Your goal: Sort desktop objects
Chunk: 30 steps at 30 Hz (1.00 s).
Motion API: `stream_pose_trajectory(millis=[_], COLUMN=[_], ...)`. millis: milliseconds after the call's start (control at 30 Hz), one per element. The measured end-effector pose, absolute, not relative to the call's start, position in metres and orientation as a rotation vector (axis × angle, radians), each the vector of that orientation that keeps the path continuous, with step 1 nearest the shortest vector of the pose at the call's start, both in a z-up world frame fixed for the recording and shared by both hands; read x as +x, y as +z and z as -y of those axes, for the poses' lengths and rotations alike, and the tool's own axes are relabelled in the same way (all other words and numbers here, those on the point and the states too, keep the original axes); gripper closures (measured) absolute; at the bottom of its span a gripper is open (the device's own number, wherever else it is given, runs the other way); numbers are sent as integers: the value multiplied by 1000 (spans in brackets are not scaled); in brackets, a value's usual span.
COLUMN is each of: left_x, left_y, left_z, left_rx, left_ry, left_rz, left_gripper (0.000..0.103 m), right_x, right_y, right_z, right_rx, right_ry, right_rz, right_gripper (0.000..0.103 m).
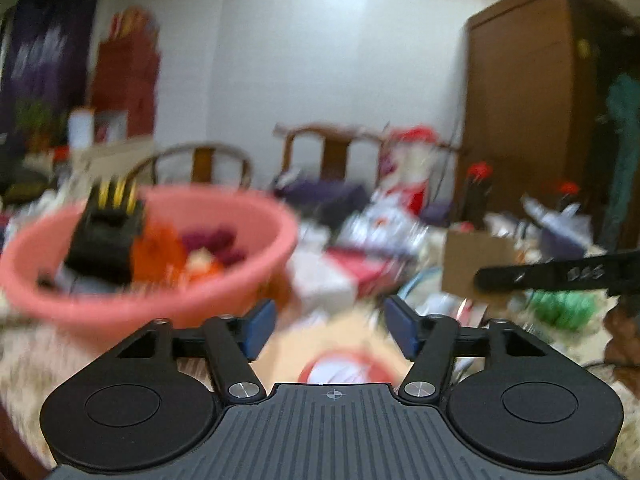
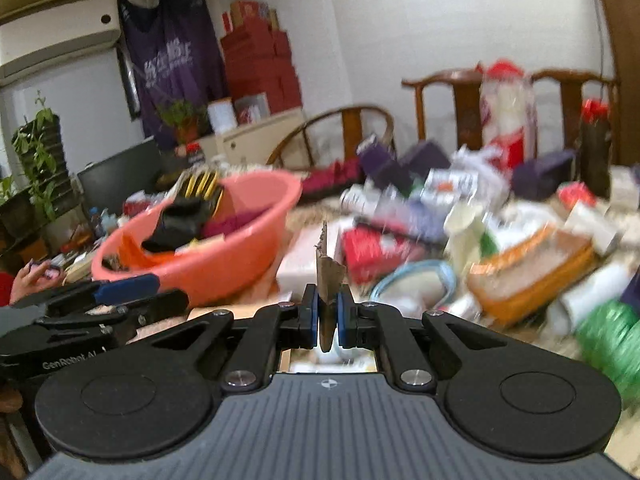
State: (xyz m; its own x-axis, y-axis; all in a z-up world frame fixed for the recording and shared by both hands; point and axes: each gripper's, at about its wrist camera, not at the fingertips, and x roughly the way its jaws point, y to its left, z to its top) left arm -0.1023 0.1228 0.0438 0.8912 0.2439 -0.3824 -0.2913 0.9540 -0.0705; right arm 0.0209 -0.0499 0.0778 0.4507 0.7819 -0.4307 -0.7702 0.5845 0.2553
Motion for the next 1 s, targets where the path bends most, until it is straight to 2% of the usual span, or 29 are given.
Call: stream_pose_trajectory(millis=[100, 167, 267, 400, 500, 600, 667, 700, 833, 900, 933, 1000], left_x=[-108, -117, -127, -116, -97, -85, -78, -77, -72, -74, -73, -72], left_y=[29, 25, 18, 7, -5, -12, -14, -15, -10, -5, -3, 0], left_z=[-129, -132, -149, -175, -178, -173, -165, -160, -142, -136, -133, -125], left_rx=[-121, -133, -241, -467, -526, -514, -493, -470, -344, -316, -307, -274], left_ry=[309, 326, 298, 189, 149, 124, 118, 119, 176, 154, 140, 141], left_rz=[-420, -420, -403, -420, -467, -492, -490, -487, -434, -419, -417, -412], left_gripper=[24, 15, 7, 7, 10, 22, 44, 50, 66, 69, 76, 77], right_x=[20, 18, 17, 15, 13, 10, 7, 6, 2, 2, 2, 4], right_y=[66, 62, 58, 55, 49, 41, 37, 35, 35, 35, 35, 34], right_z=[42, 40, 36, 27, 19, 8, 0, -3, -6, -4, -4, -3], right_rx=[29, 30, 9, -17, -62, -107, -125, -132, -141, -138, -135, -126], right_ry=[982, 1001, 1017, 1024, 1008, 1006, 1013, 1012, 1016, 1014, 1013, 1009], right_rz=[-583, -598, -603, -607, -604, -616, -618, -618, -612, -610, -615, -624], right_gripper=[93, 93, 93, 93, 93, 93, 93, 93, 92, 92, 92, 92])
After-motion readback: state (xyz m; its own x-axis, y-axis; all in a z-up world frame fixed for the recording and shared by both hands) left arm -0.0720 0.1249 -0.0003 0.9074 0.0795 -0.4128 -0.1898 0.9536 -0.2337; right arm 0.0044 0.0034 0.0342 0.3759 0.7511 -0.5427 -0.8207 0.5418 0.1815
